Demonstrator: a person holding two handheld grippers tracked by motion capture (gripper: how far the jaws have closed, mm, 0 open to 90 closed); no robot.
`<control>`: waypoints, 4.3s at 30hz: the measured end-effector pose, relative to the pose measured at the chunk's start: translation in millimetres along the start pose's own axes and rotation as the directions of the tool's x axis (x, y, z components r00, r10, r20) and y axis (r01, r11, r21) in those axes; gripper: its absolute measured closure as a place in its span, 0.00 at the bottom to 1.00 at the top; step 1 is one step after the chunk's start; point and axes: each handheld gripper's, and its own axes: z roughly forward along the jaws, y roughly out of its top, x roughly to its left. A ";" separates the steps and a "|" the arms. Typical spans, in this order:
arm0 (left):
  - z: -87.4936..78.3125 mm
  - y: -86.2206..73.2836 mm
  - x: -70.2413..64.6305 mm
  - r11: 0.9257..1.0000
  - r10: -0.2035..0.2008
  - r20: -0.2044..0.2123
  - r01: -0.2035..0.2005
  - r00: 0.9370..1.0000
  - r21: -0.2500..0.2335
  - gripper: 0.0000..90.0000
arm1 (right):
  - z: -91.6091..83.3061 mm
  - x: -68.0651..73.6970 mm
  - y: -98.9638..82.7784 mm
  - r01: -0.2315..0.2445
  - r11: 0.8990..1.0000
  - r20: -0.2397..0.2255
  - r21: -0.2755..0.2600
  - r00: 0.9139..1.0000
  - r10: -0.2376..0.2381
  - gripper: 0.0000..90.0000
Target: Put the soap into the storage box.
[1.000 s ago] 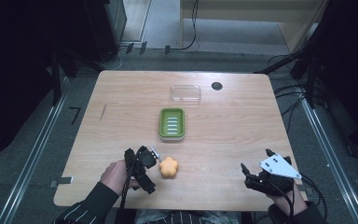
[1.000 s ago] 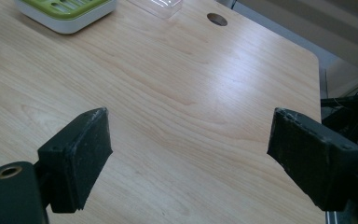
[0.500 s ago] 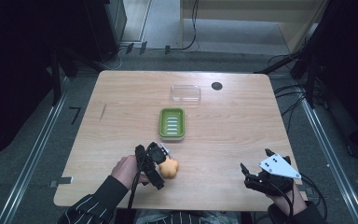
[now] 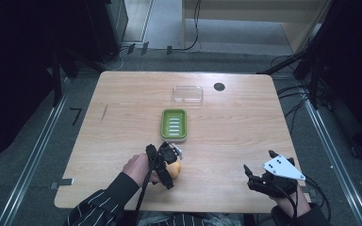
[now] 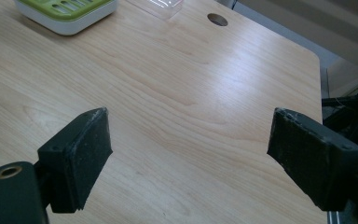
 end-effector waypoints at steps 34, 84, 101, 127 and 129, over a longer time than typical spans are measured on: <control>6.9 6.0 0.2 0.998 0.061 0.006 -0.061 0.998 0.000 0.44 | -0.2 -0.3 0.1 -0.002 1.000 -0.002 -0.003 1.000 0.002 0.15; -34.4 -1.8 19.3 0.997 0.033 -0.013 -0.034 0.999 -0.076 0.44 | -0.5 -0.4 0.1 -0.004 1.000 -0.001 -0.002 1.000 0.004 0.15; -41.7 10.1 37.0 0.996 0.020 -0.022 -0.022 1.000 -0.088 0.44 | -0.2 -0.4 0.0 -0.004 1.000 -0.003 -0.001 1.000 0.004 0.15; -55.5 31.5 62.3 0.993 0.030 -0.042 -0.034 0.999 -0.111 0.44 | -0.1 -0.3 0.2 -0.003 1.000 -0.004 -0.002 1.000 0.003 0.15; -56.0 33.8 63.4 0.993 0.030 -0.043 -0.035 0.999 -0.117 0.44 | -0.2 -0.2 0.0 -0.003 1.000 -0.002 -0.001 1.000 0.003 0.15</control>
